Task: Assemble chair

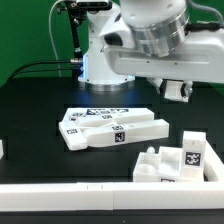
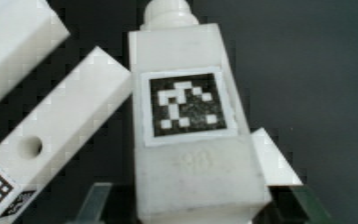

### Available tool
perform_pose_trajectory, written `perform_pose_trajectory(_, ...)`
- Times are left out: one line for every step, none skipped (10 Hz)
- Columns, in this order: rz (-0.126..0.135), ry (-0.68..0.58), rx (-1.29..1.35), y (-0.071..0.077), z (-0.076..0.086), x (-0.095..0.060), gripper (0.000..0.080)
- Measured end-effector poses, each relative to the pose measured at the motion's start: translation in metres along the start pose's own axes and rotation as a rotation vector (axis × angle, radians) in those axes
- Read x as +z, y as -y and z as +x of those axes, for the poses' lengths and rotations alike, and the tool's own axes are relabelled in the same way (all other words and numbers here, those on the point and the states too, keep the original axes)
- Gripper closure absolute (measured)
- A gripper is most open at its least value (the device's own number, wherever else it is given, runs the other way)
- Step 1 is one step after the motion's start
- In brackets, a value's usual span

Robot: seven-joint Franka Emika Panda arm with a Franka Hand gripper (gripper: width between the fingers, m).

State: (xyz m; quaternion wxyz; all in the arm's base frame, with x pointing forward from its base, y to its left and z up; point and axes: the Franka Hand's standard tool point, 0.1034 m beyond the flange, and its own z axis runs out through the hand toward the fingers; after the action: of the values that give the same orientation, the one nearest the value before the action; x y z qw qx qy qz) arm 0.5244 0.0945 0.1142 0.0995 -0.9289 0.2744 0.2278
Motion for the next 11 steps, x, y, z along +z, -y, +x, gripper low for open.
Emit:
perform_pose_trajectory(0.019, -0.084, 0.0, 0.006, 0.007, -0.002, 0.0515)
perform_pose_trajectory(0.039, -0.159, -0.012, 0.011, 0.008, -0.003, 0.0515)
perform_pose_trajectory(0.053, -0.211, -0.065, 0.011, 0.016, -0.017, 0.0515)
perform_pose_trajectory(0.065, -0.305, -0.104, 0.013, 0.034, -0.038, 0.0515)
perform_pose_trajectory(0.071, -0.395, -0.13, 0.019, 0.043, -0.05, 0.0515)
perform_pose_trajectory(0.088, -0.454, -0.124, 0.023, 0.042, -0.046, 0.0515)
perform_pose_trajectory(0.102, -0.514, -0.129, 0.026, 0.042, -0.043, 0.0515)
perform_pose_trajectory(0.119, -0.567, -0.128, 0.029, 0.043, -0.043, 0.0515)
perform_pose_trajectory(0.131, -0.675, -0.168, 0.026, 0.051, -0.043, 0.0515)
perform_pose_trajectory(0.123, -0.759, -0.186, 0.012, 0.062, -0.037, 0.0515)
perform_pose_trajectory(0.116, -0.808, -0.216, 0.008, 0.071, -0.045, 0.0515)
